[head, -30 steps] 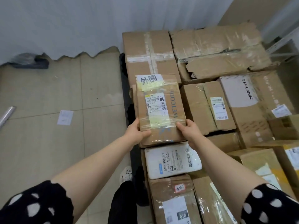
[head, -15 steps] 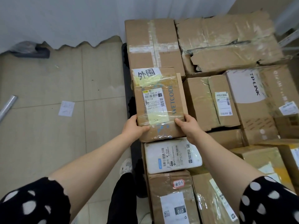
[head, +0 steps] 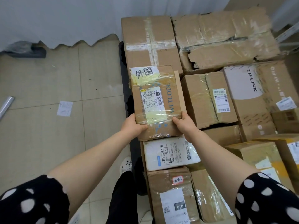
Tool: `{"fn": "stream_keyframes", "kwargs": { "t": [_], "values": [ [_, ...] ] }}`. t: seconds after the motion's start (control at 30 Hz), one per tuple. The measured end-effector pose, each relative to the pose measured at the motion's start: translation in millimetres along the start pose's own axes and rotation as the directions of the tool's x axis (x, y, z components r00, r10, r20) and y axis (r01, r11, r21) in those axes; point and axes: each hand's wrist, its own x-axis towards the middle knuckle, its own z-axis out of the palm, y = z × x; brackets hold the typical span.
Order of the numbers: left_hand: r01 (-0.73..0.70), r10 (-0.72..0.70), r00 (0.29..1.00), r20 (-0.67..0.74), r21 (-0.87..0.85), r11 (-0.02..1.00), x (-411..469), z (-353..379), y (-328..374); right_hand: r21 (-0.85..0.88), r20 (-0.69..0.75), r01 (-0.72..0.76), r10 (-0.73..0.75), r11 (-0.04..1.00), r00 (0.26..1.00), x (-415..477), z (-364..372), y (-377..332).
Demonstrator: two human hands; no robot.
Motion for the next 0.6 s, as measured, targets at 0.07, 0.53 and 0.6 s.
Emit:
{"fn": "stream_keyframes", "kwargs": {
  "t": [0.07,0.53,0.6],
  "values": [
    [0.017,-0.017,1.0,0.002,0.05,0.999,1,-1,2,-0.044,-0.02,0.001,-0.002,0.999,1.0,-2,2,-1],
    [-0.275,0.341,0.94,-0.013,0.563,0.78,-60,17,83,-0.086,-0.253,0.033,-0.054,0.996,0.966,-86,-62,-6],
    [-0.312,0.394,0.919,0.015,0.638,0.704,-85,39,97,-0.118,-0.292,0.078,-0.11,0.99,0.95,-108,-82,6]
  ]
}}
